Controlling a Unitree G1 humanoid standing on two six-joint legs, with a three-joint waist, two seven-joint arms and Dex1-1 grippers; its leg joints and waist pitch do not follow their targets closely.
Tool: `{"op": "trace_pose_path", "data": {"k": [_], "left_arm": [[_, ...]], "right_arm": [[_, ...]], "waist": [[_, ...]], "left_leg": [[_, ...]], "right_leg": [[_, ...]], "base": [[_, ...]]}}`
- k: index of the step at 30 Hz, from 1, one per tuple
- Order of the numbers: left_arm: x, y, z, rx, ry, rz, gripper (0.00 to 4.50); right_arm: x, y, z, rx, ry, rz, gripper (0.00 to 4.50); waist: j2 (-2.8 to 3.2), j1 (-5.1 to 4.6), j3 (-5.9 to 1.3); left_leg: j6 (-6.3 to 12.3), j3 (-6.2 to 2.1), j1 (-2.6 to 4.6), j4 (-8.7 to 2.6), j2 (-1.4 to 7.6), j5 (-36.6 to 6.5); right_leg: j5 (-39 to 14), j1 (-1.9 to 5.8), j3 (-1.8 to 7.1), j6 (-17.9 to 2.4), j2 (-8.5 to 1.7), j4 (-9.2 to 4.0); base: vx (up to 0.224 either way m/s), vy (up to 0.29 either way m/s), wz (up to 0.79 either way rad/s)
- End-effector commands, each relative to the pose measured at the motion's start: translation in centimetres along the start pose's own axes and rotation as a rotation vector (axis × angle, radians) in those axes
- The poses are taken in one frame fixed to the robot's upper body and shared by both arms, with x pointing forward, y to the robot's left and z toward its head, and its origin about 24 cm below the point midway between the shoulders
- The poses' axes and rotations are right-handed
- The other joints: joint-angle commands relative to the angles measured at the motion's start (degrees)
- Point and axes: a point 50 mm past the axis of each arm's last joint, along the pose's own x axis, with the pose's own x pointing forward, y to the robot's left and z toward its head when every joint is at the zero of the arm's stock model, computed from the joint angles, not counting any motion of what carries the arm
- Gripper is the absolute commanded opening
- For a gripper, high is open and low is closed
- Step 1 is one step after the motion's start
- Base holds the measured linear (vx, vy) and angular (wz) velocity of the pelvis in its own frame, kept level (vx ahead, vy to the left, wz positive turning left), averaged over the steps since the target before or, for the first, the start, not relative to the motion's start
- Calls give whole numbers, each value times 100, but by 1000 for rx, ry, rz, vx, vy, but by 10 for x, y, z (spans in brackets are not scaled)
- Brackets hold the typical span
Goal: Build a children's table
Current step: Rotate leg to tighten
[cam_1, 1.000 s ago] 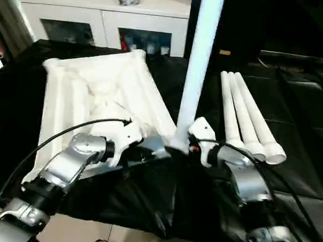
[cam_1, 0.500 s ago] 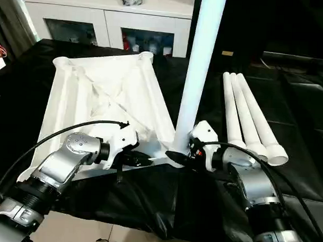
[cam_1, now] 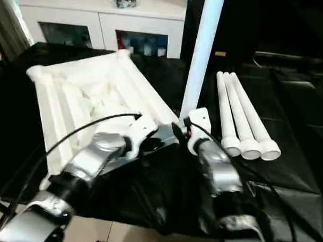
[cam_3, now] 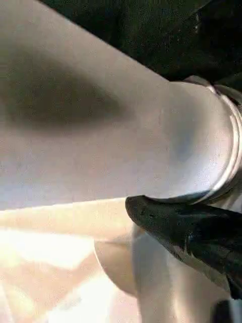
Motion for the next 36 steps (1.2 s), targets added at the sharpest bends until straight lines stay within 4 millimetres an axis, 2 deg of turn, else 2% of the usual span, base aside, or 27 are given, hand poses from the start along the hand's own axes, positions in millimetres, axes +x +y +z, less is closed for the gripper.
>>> {"op": "trace_pose_path", "data": {"k": [1, 5, 8, 12, 16, 20, 23, 36], "left_arm": [[10, -13, 24, 38, -91, -45, 0], [8, -15, 21, 68, -91, -87, 0], [3, -14, 16, 92, -83, -122, 0], [-5, -11, 9, 113, -74, -179, 0], [-14, -10, 3, 143, -67, -247, 0], [-24, -8, -1, 168, -67, -326, 0], [-30, -7, -3, 175, -60, -372, 0], [-41, -4, -11, 184, -21, -447, 0]], "right_arm": [[7, 34, -4, -5, 13, 133, 307], [7, 31, -2, 23, -2, 142, 364], [3, 23, -1, -8, -14, 152, 390], [-7, 16, 2, -66, -28, 259, 397], [-19, 9, 2, -136, -27, 391, 397], [-33, 1, 2, -191, -1, 537, 397], [-42, -2, 1, -219, 35, 645, 397], [-50, -1, 1, -217, 77, 753, 287]], "waist": [[-91, 15, -342], [-76, 31, -344], [-74, 26, -327], [-58, 25, -328], [-49, 42, -340], [-26, 87, -338], [-36, 98, -337], [-43, 145, -345]], "left_leg": [[123, -144, 145, -429, 259, -1359], [283, -137, 133, -418, 263, -1159], [240, -140, 149, -436, 268, -1397], [187, -148, 149, -445, 281, -1491], [316, -134, 145, -418, 288, -1269], [385, -137, 149, -417, 300, -1259], [372, -136, 167, -416, 309, -1324], [360, -129, 169, -407, 311, -1164]], "right_leg": [[-984, 147, 168, -1140, -286, -480], [-680, 170, 157, -1241, -281, -449], [-965, 157, 156, -1228, -281, -482], [-981, 172, 161, -1176, -280, -484], [-482, 176, 164, -1328, -277, -433], [-379, 194, 157, -1416, -279, -418], [-469, 191, 157, -1460, -282, -417], [-393, 186, 157, -1506, -286, -387]], "base": [[0, 0, 0], [0, 0, 0], [0, 0, 0], [0, 0, 0], [0, 0, 0], [0, 0, 0], [0, 0, 0], [0, 0, 0]]}}
